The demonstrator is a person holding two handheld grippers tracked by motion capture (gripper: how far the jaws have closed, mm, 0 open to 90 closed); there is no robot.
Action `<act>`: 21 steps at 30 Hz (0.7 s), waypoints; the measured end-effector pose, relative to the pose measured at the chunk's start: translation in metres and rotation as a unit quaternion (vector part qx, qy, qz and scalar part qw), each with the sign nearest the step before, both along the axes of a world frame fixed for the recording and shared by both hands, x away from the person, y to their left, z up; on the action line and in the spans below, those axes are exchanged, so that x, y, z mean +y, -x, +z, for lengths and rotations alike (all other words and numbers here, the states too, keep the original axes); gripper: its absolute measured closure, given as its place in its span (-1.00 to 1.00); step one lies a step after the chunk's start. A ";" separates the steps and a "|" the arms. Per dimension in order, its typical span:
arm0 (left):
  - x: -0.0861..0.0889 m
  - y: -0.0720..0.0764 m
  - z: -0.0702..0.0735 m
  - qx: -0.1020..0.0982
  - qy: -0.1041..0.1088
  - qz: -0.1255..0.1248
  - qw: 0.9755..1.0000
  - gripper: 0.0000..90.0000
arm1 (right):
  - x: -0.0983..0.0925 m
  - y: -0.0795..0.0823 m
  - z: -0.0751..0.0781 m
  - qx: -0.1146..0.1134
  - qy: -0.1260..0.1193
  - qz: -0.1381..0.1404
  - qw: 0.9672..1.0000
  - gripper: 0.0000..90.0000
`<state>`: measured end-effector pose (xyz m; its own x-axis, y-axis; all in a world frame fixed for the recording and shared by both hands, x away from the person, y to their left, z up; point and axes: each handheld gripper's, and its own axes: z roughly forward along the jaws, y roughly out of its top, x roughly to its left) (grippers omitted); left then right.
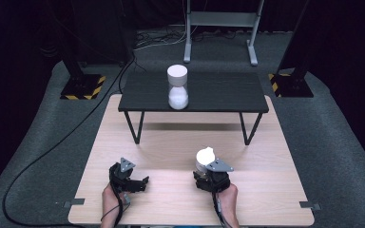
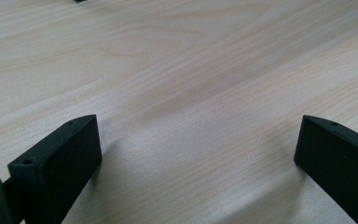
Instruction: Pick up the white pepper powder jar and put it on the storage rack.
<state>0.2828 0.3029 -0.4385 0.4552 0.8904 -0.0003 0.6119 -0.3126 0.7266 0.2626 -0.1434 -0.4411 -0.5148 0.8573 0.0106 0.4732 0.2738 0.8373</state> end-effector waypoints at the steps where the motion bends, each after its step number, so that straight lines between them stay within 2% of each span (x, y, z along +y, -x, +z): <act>1: 0.000 0.000 0.000 0.000 -0.001 -0.001 1.000 -0.99 | -0.001 0.000 0.001 0.000 0.001 -0.001 1.000 -0.33; 21: 0.000 0.000 0.000 -0.001 -0.001 -0.001 1.000 -0.98 | -0.016 -0.007 0.019 -0.008 0.010 -0.019 1.000 -0.33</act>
